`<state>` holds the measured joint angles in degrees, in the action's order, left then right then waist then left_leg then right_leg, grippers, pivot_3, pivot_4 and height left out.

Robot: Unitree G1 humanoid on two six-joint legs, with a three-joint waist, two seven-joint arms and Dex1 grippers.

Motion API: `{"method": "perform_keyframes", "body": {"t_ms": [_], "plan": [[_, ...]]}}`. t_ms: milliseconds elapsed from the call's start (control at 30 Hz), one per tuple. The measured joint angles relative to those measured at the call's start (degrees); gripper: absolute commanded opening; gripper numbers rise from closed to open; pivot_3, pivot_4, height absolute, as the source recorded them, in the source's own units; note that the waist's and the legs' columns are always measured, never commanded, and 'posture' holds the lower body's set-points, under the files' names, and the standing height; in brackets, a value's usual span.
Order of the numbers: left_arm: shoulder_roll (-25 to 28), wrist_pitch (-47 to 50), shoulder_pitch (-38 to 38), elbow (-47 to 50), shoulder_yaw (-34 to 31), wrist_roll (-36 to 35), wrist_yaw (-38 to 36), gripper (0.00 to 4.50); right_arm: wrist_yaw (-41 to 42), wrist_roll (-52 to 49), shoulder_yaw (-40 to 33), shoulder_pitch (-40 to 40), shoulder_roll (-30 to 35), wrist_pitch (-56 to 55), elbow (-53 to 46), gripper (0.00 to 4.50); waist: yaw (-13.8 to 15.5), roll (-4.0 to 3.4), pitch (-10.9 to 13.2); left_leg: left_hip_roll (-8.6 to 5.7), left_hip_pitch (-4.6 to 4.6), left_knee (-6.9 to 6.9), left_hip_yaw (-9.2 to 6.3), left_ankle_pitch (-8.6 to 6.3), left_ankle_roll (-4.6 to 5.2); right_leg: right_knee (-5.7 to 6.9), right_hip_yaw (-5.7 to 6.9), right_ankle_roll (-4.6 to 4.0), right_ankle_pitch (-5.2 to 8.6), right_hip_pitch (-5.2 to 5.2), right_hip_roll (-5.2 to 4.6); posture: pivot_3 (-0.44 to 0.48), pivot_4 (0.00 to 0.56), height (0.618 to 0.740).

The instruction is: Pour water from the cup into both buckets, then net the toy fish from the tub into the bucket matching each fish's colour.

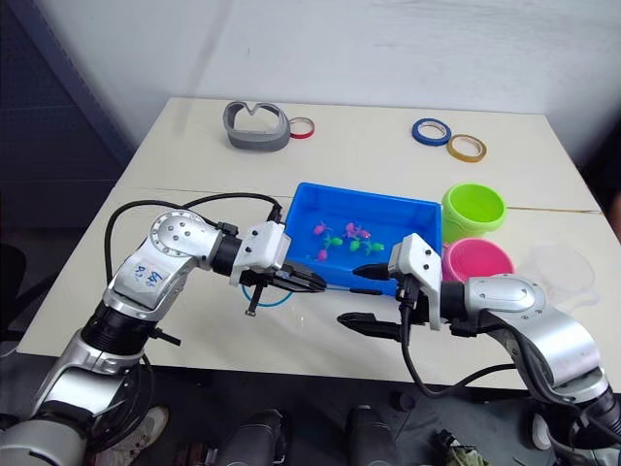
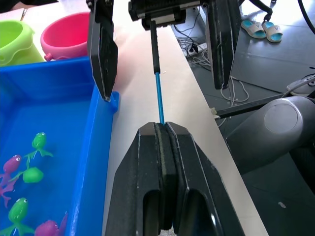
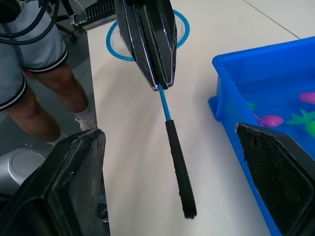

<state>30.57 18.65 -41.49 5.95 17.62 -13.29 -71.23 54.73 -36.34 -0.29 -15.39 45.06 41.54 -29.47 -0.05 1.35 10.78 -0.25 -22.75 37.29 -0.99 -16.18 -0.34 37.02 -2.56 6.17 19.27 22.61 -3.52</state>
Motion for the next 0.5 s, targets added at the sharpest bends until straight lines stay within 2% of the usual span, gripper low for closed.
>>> {"method": "perform_keyframes", "body": {"t_ms": [200,300,500], "plan": [[-0.14,-0.59,0.0,-0.3,0.41,0.14,-0.18,0.08,-0.13,-0.35,-0.05,0.0,0.64,0.98,-0.23,4.5,-0.05,0.0,0.0,0.0,0.0,0.0,0.0,0.0,0.0,0.01,0.0,0.0,0.0,0.0,0.01,0.0,0.15,0.74],[-0.13,-0.62,0.0,-0.3,0.41,0.16,-0.18,0.0,-0.29,-0.61,-0.1,0.0,0.68,0.99,-0.23,3.72,-0.02,0.0,0.0,0.0,0.0,0.0,0.0,0.0,0.0,0.01,0.0,0.0,0.0,0.0,0.01,0.0,0.15,0.74],[0.58,-0.62,0.04,-0.3,0.41,0.19,-0.23,0.0,-0.34,-0.9,-0.28,0.0,0.92,0.98,-0.23,0.74,-0.05,0.0,0.0,0.0,0.0,0.0,0.0,0.0,0.0,0.01,0.0,0.0,0.0,0.0,0.01,0.0,0.15,0.74]]}}
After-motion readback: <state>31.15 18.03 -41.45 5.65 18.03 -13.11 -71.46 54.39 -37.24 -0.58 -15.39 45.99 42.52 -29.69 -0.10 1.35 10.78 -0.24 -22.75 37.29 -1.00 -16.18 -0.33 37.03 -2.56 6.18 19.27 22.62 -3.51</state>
